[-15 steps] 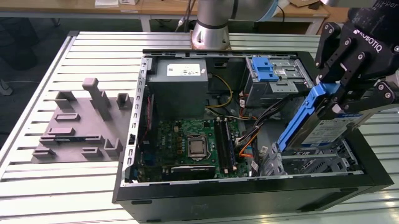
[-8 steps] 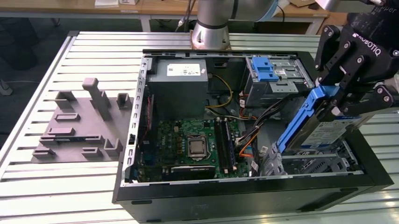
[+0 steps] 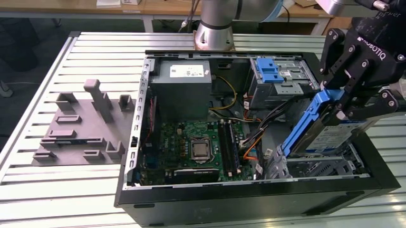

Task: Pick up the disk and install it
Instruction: 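Insert the disk into the insertion slot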

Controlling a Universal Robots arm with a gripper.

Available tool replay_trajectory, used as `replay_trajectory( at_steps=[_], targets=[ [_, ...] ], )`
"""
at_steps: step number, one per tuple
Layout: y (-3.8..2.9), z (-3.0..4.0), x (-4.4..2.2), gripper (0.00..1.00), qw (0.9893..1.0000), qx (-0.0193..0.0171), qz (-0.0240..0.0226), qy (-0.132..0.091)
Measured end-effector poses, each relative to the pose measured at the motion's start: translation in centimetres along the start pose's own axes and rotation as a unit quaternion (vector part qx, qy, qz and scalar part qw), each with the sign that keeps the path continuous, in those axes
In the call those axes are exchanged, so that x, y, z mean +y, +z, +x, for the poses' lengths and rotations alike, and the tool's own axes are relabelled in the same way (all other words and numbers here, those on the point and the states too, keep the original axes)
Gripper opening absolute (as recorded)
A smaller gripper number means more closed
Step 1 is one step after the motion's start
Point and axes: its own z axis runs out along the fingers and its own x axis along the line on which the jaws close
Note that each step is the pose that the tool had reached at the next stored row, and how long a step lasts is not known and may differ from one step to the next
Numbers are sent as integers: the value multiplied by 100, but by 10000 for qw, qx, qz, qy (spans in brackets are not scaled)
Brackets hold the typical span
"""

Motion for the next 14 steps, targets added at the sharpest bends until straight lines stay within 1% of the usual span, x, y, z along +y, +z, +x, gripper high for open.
replay_trajectory(
  at_steps=[14],
  targets=[
    [5,0,0,37,10000,-2,0,0]
  ],
)
